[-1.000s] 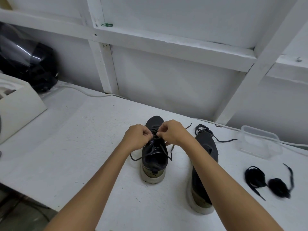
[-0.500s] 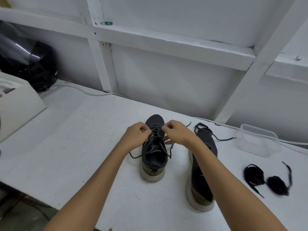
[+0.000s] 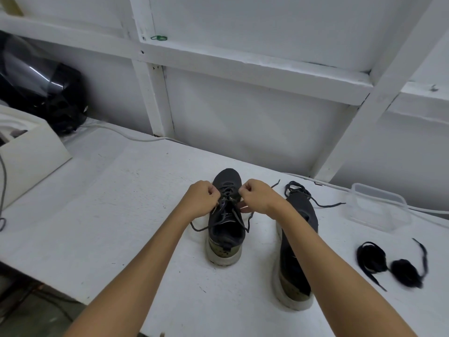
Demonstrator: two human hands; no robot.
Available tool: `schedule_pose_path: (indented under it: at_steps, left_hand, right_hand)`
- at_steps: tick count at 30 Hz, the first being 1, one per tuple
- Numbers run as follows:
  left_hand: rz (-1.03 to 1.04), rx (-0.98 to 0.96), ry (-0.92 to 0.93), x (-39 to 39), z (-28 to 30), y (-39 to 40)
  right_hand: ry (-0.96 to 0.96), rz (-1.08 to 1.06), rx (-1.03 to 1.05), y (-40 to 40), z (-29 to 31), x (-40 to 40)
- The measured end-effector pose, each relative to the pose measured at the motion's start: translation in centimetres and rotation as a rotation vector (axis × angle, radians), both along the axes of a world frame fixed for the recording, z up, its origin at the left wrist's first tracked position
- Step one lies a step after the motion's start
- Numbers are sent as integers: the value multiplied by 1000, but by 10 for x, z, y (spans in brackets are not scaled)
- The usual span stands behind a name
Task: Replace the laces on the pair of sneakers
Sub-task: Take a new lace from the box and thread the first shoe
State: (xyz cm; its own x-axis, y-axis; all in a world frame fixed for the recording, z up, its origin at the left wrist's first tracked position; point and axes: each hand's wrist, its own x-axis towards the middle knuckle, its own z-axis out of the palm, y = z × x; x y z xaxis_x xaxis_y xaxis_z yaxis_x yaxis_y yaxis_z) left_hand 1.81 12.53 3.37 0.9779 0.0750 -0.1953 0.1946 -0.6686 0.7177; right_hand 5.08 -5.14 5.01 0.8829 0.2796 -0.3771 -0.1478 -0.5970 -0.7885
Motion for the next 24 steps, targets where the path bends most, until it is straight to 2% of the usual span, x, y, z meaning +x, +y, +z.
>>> schedule_pose_path:
  at_steps: [4,7,9,14,19,24]
  left_hand:
    - [53,-81,-23,-1,-5,2]
    - [39,6,-138,-3,0,6]
    - [0,4,-127,-5,5,8]
    - [-89,-53,23,-11,7,7]
    - [-58,-89,33,-14,3,4]
    - [56,-180,110,-18,7,3]
  right_hand:
    - [-30,-44,42,-3,-3,-3]
    - [-263,34,-121,-8,3,-1]
    - [-365,127,-244,-10,10,-1]
    - [-185,249,-255,-5,12,-5]
    - [-68,197,-182,-1,7,-10]
    - [25,101,-94,-1,11,-19]
